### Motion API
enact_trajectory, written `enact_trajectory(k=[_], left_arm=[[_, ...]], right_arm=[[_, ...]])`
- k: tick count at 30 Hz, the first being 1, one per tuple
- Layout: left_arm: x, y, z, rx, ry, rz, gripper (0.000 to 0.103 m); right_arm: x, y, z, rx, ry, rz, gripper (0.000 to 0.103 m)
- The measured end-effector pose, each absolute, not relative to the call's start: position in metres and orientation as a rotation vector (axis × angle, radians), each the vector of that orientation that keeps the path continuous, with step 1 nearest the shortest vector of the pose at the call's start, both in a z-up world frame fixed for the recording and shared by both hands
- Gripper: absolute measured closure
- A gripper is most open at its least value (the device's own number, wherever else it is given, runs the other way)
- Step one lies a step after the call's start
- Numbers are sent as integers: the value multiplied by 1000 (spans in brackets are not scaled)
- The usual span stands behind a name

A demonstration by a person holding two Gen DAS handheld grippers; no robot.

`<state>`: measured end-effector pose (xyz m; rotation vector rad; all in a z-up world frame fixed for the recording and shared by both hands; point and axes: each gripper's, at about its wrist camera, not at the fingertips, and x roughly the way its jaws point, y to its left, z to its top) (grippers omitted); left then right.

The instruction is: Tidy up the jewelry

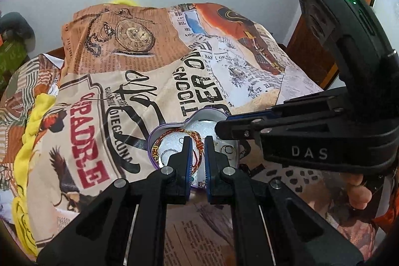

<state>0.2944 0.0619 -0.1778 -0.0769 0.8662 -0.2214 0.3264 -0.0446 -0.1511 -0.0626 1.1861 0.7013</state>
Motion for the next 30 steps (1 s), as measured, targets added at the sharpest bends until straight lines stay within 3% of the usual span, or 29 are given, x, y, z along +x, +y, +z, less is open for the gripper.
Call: enact_trajectory(k=[11,18,20,24,27,28,30], left_arm=[[254,79,-113,-125,755,-164,96],[181,71,-30,-83,528,-125,93],[150,67,-6,-73,436,-111,80],[97,61,30,-64,278,-88,66],[61,55,46,-56,186,-70,49],[52,54,49,-58,163,-65,43],[35,51,54,-57,128,-60,36]], right_arm=[[280,-58,-83,-144,953,617,89],[217,-80,-9,-156,680,561,89],[192,-86,14,-152,583,543,89],[144,-98,46,-144,411,507,89],[109,-106,62,-126,313,494,89],[102,-109,65,-116,294,494,86],[86,-115,70,-87,258,501,70]])
